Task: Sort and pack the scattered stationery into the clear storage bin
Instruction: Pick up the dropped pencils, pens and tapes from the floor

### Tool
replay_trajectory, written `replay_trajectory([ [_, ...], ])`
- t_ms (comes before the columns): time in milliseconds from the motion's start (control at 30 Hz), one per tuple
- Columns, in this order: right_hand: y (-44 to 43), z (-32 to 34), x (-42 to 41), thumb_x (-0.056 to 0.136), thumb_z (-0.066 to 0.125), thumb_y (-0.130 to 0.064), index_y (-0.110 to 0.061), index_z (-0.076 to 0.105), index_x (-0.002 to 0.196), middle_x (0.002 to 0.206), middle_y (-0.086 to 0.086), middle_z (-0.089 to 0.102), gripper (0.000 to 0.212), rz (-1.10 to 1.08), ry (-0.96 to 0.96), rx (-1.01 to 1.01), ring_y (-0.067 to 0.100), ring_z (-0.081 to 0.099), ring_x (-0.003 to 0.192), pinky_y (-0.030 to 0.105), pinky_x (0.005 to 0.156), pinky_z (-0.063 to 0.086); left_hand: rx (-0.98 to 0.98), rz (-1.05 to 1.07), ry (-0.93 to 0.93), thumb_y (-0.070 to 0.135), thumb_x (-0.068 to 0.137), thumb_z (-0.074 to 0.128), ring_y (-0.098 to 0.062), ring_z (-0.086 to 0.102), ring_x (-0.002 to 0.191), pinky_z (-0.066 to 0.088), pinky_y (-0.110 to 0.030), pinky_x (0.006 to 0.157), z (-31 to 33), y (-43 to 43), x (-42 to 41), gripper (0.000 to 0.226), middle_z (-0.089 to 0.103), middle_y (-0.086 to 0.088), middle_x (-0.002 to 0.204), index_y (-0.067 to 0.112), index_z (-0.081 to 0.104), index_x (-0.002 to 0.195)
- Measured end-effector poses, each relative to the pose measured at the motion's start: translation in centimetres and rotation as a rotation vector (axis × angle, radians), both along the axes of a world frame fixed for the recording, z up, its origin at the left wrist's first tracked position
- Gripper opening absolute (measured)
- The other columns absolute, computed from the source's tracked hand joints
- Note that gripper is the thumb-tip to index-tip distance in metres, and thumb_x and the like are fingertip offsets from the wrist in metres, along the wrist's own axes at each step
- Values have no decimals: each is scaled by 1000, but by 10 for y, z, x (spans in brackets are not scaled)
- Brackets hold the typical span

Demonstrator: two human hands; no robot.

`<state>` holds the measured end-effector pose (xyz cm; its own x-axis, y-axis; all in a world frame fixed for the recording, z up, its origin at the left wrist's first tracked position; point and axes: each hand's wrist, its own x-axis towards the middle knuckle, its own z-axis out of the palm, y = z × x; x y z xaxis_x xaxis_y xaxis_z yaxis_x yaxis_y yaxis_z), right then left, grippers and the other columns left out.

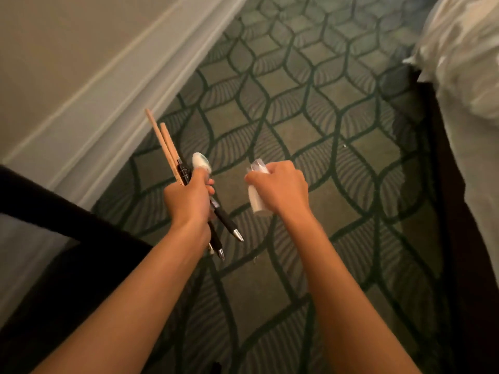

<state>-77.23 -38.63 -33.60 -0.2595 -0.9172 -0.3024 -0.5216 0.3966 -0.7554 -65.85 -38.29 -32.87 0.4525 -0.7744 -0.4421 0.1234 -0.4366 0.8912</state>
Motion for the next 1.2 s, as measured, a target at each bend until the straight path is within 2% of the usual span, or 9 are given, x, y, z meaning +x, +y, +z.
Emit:
replay_trajectory([
  [167, 24, 98, 24, 83, 57, -37, -9, 69, 97, 103, 17, 64, 33, 65, 51, -120, 33, 56, 100, 26, 67, 31, -113, 41, 110, 15, 87, 55, 0, 33, 26, 23, -10, 30, 107, 37, 20, 18, 46, 2, 56, 10, 56, 69],
  [300, 50, 167, 53, 80, 60, -37, -9, 68, 90, 88, 11, 61, 31, 142, 7, -201, 28, 57, 86, 27, 53, 30, -197, 118, 213, 17, 84, 59, -4, 39, 42, 31, -18, 43, 166, 71, 41, 14, 51, 4, 59, 13, 57, 70],
  [367, 65, 197, 74, 80, 60, -38, -9, 67, 94, 85, 9, 59, 33, 198, 2, -243, 25, 55, 82, 27, 52, 30, -248, 170, 242, 16, 83, 59, -3, 38, 40, 30, -16, 39, 193, 90, 60, 16, 51, 4, 58, 14, 56, 68],
  [500, 96, 241, 125, 77, 63, -38, -5, 65, 100, 96, 13, 65, 40, 293, -49, -286, 28, 61, 91, 28, 66, 40, -320, 249, 276, 15, 84, 58, 0, 40, 37, 33, -13, 39, 241, 133, 103, 10, 52, 4, 59, 12, 61, 75],
  [667, 137, 278, 208, 80, 64, -34, -12, 60, 76, 80, 7, 61, 24, 480, -91, -301, 25, 61, 84, 31, 69, 43, -373, 385, 264, 15, 84, 57, -4, 39, 41, 33, -18, 45, 277, 183, 177, 9, 50, 4, 56, 9, 63, 83],
  [767, 152, 293, 254, 80, 64, -36, -8, 63, 101, 97, 9, 64, 35, 553, -116, -301, 25, 61, 94, 36, 82, 49, -399, 449, 266, 14, 83, 60, -3, 44, 45, 37, -19, 49, 287, 205, 217, 7, 54, 3, 62, 10, 62, 89],
  [833, 171, 302, 307, 82, 64, -34, -6, 61, 109, 99, 8, 61, 39, 659, -125, -274, 23, 59, 97, 39, 90, 49, -439, 537, 219, 14, 83, 62, -5, 46, 51, 38, -19, 52, 294, 233, 267, 9, 56, 2, 66, 11, 62, 91],
  [967, 201, 309, 396, 84, 64, -32, -5, 54, 122, 112, 10, 59, 48, 851, -144, -202, 21, 55, 99, 35, 86, 47, -398, 658, -24, 18, 84, 63, -7, 47, 55, 36, -21, 54, 298, 284, 352, 9, 57, 2, 68, 11, 64, 89],
  [1200, 254, 291, 536, 84, 64, -30, -4, 53, 123, 122, 14, 58, 48, 1152, -68, -101, 28, 56, 110, 40, 95, 48, -52, 723, -360, 26, 86, 62, -15, 55, 71, 37, -27, 58, 281, 376, 495, 24, 58, -3, 76, 7, 64, 100],
])
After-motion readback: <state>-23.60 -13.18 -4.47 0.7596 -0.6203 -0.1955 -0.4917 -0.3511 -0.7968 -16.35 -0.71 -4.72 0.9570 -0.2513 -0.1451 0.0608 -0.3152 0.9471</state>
